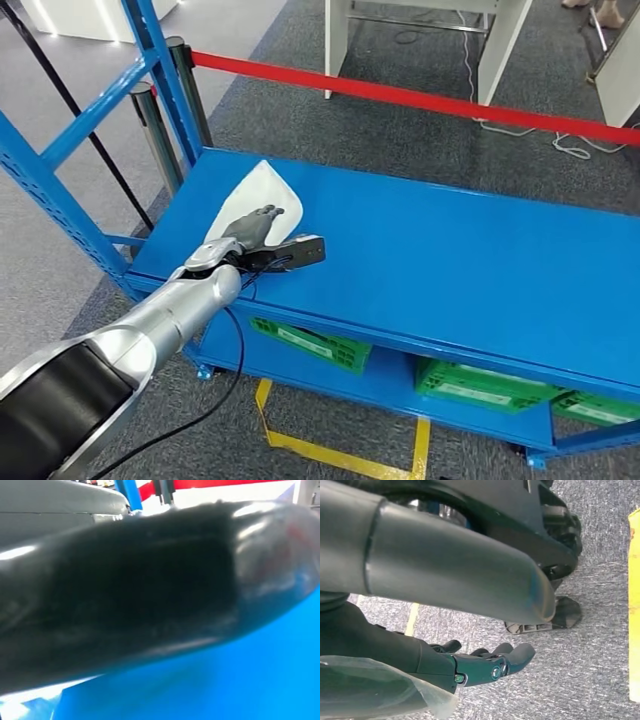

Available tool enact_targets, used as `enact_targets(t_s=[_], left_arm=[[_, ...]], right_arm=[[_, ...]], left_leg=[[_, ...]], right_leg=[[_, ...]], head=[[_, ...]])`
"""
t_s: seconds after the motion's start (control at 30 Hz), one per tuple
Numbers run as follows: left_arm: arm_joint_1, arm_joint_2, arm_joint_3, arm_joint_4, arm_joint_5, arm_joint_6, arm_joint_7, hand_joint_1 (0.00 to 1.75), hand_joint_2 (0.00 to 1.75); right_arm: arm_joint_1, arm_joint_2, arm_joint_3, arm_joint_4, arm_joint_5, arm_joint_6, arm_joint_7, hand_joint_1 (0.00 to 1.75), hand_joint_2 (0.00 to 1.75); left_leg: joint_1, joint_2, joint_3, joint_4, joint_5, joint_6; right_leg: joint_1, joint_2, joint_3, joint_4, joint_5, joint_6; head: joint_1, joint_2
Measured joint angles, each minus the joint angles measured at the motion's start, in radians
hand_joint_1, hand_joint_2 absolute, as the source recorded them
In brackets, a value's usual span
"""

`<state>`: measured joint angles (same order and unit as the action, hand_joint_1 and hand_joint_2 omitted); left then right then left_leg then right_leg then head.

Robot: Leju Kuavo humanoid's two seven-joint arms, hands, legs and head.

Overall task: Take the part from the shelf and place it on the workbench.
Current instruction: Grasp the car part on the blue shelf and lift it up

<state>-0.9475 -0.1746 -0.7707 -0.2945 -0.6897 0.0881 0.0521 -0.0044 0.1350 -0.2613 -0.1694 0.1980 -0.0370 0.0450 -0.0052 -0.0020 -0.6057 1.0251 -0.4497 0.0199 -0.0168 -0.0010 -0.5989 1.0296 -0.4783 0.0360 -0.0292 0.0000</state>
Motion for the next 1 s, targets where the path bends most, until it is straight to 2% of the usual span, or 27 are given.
enact_targets(t_s=[0.07, 0.13, 0.17, 0.23, 0.27, 0.3, 0.33, 0.37, 0.43, 0.47, 0.5, 0.57, 0.63, 0.67, 0.77, 0.8, 0.83, 0.87, 0.9, 0.93, 0.97, 1.0], left_arm=[[0.000, -0.001, -0.001, 0.000, 0.000, 0.000, 0.000, 0.00, 0.00], [-0.001, -0.001, -0.001, 0.000, 0.000, 0.000, -0.001, 0.00, 0.00], [-0.001, 0.000, -0.001, 0.000, -0.001, 0.000, -0.001, 0.00, 0.00], [0.000, 0.002, -0.002, 0.000, -0.003, 0.000, -0.001, 0.00, 0.00], [0.002, 0.004, -0.002, 0.000, -0.006, 0.000, -0.001, 0.00, 0.00], [0.004, 0.006, -0.003, 0.000, -0.008, 0.001, -0.001, 0.00, 0.00], [0.004, 0.008, -0.004, 0.000, -0.013, 0.002, -0.001, 0.00, 0.00], [0.003, 0.011, -0.005, 0.000, -0.017, 0.004, 0.000, 0.00, 0.00], [-0.003, 0.019, -0.006, 0.000, -0.028, 0.010, 0.002, 0.00, 0.00], [-0.007, 0.023, -0.007, 0.000, -0.034, 0.014, 0.003, 0.00, 0.00], [-0.010, 0.027, -0.007, 0.000, -0.040, 0.018, 0.003, 0.00, 0.00], [-0.013, 0.034, -0.009, 0.000, -0.052, 0.024, 0.000, 0.00, 0.00], [-0.017, 0.041, -0.010, 0.000, -0.056, 0.027, -0.019, 0.00, 0.00], [-0.021, 0.044, -0.010, 0.000, -0.056, 0.026, -0.039, 0.00, 0.00], [-0.025, 0.057, -0.012, 0.000, -0.052, 0.001, -0.129, 0.00, 0.00], [-0.025, 0.063, -0.013, -0.001, -0.048, -0.009, -0.164, 0.00, 0.00], [-0.025, 0.070, -0.014, -0.002, -0.043, -0.017, -0.198, 0.00, 0.44], [-0.025, 0.079, -0.015, -0.004, -0.037, -0.021, -0.230, 0.00, 0.87], [-0.025, 0.088, -0.016, -0.009, -0.032, -0.021, -0.263, 0.00, 1.31], [-0.025, 0.100, -0.017, -0.015, -0.027, -0.017, -0.297, 0.00, 1.75], [-0.025, 0.113, -0.017, -0.023, -0.022, -0.009, -0.335, 0.00, 1.75], [-0.024, 0.128, -0.018, -0.031, -0.018, 0.000, -0.372, 0.00, 1.75]], right_arm=[[0.001, 0.000, 0.000, 0.000, 0.000, 0.000, 0.000, 0.00, 0.00], [0.003, 0.001, -0.001, 0.000, 0.000, 0.000, 0.000, 0.00, 0.00], [0.002, 0.002, -0.001, 0.000, 0.000, 0.000, 0.000, 0.00, 0.00], [0.002, 0.002, -0.001, 0.000, 0.001, 0.001, 0.001, 0.00, 0.00], [0.002, 0.002, -0.001, 0.000, 0.002, 0.002, 0.001, 0.00, 0.00], [0.002, 0.002, -0.001, 0.000, 0.002, 0.002, 0.001, 0.00, 0.00], [0.002, 0.002, -0.001, 0.000, 0.003, 0.003, 0.001, 0.00, 0.00], [0.002, 0.002, -0.001, 0.000, 0.003, 0.004, 0.000, 0.00, 0.00], [0.002, 0.002, -0.001, 0.000, 0.004, 0.004, -0.002, 0.00, 0.00], [0.002, 0.002, -0.001, 0.000, 0.004, 0.004, -0.003, 0.00, 0.00], [0.002, 0.002, -0.001, 0.000, 0.005, 0.005, -0.005, 0.00, 0.00], [0.002, 0.002, -0.001, 0.000, 0.006, 0.007, -0.006, 0.00, 0.00], [0.002, 0.002, -0.001, 0.000, 0.007, 0.010, -0.008, 0.00, 0.00], [0.002, 0.002, -0.001, 0.000, 0.008, 0.013, -0.009, 0.00, 0.00], [0.003, 0.001, 0.000, 0.000, 0.009, 0.021, -0.015, 0.00, 0.00], [0.003, 0.000, 0.000, 0.000, 0.009, 0.023, -0.017, 0.00, 0.00], [0.004, 0.000, 0.000, 0.000, 0.009, 0.026, -0.021, 0.00, 0.00], [0.005, -0.001, 0.000, 0.000, 0.009, 0.027, -0.024, 0.00, 0.00], [0.005, -0.002, 0.000, 0.000, 0.009, 0.029, -0.026, 0.00, 0.00], [0.004, -0.003, 0.000, 0.000, 0.009, 0.031, -0.028, 0.00, 0.00], [0.004, -0.004, 0.000, 0.000, 0.009, 0.033, -0.030, 0.00, 0.00], [0.004, -0.005, 0.000, 0.000, 0.009, 0.035, -0.031, 0.00, 0.00]], left_leg=[[0.001, 0.000, -0.002, 0.002, 0.000, -0.007], [0.003, 0.000, -0.013, 0.031, -0.023, -0.017], [0.004, 0.000, -0.030, 0.073, -0.048, -0.023], [0.007, 0.000, -0.087, 0.206, -0.111, -0.031], [0.008, 0.000, -0.112, 0.262, -0.130, -0.033], [0.008, 0.000, -0.124, 0.288, -0.130, -0.033], [0.009, 0.000, -0.118, 0.274, -0.111, -0.032], [0.009, 0.000, -0.095, 0.223, -0.077, -0.029], [0.008, 0.000, -0.033, 0.085, -0.013, -0.021], [0.006, 0.000, -0.011, 0.035, 0.001, -0.017], [0.004, -0.001, -0.001, 0.010, 0.002, -0.013], [0.002, -0.001, 0.001, -0.001, -0.002, -0.006], [0.005, 0.000, 0.003, -0.010, 0.004, 0.005], [0.008, 0.000, 0.005, -0.014, 0.007, 0.011], [0.007, 0.001, 0.004, -0.015, 0.008, 0.017], [0.006, 0.001, 0.004, -0.014, 0.008, 0.017], [0.005, 0.001, 0.004, -0.013, 0.008, 0.017], [0.005, 0.001, 0.004, -0.012, 0.007, 0.016], [0.005, 0.001, 0.005, -0.010, 0.006, 0.014], [0.003, 0.001, 0.004, -0.007, 0.004, 0.011], [0.001, 0.000, 0.002, -0.003, 0.002, 0.006], [-0.001, 0.001, 0.000, -0.001, 0.002, 0.002]], right_leg=[[0.001, 0.002, 0.001, -0.002, 0.003, -0.009], [-0.002, 0.002, 0.003, -0.005, 0.006, -0.021], [-0.004, 0.002, 0.004, -0.006, 0.007, -0.027], [-0.004, 0.002, 0.004, -0.006, 0.006, -0.032], [-0.004, 0.002, 0.004, -0.006, 0.006, -0.032], [-0.004, 0.003, 0.005, -0.006, 0.006, -0.033], [-0.004, 0.004, 0.006, -0.006, 0.006, -0.033], [-0.004, 0.005, 0.007, -0.006, 0.006, -0.032], [-0.002, 0.008, 0.009, -0.006, 0.005, -0.030], [-0.001, 0.009, 0.007, -0.005, 0.005, -0.026], [0.000, 0.009, 0.005, -0.006, 0.006, -0.022], [0.000, 0.009, 0.002, -0.009, 0.008, -0.010], [-0.001, 0.007, -0.009, 0.007, -0.007, 0.000], [-0.001, 0.007, -0.027, 0.044, -0.029, 0.003], [-0.002, 0.006, -0.118, 0.234, -0.113, 0.009], [-0.002, 0.006, -0.136, 0.269, -0.117, 0.011], [-0.002, 0.005, -0.137, 0.268, -0.104, 0.011], [-0.002, 0.004, -0.117, 0.224, -0.072, 0.009], [-0.002, 0.003, -0.084, 0.155, -0.035, 0.007], [-0.001, 0.001, -0.048, 0.088, -0.010, 0.005], [0.000, 0.000, -0.020, 0.036, 0.005, 0.001], [0.001, 0.000, -0.006, 0.008, 0.008, -0.003]], head=[[-0.001, 0.000], [-0.004, 0.000], [-0.005, 0.000], [-0.008, 0.000], [-0.008, 0.000], [-0.008, 0.000], [-0.008, 0.000], [-0.008, 0.000], [-0.008, 0.000], [-0.007, 0.000], [-0.007, 0.000], [-0.006, 0.000], [-0.005, 0.000], [-0.003, 0.000], [0.000, 0.000], [0.000, 0.000], [0.000, 0.000], [0.000, 0.000], [0.000, 0.000], [0.001, 0.000], [0.000, 0.000], [-0.001, 0.000]])
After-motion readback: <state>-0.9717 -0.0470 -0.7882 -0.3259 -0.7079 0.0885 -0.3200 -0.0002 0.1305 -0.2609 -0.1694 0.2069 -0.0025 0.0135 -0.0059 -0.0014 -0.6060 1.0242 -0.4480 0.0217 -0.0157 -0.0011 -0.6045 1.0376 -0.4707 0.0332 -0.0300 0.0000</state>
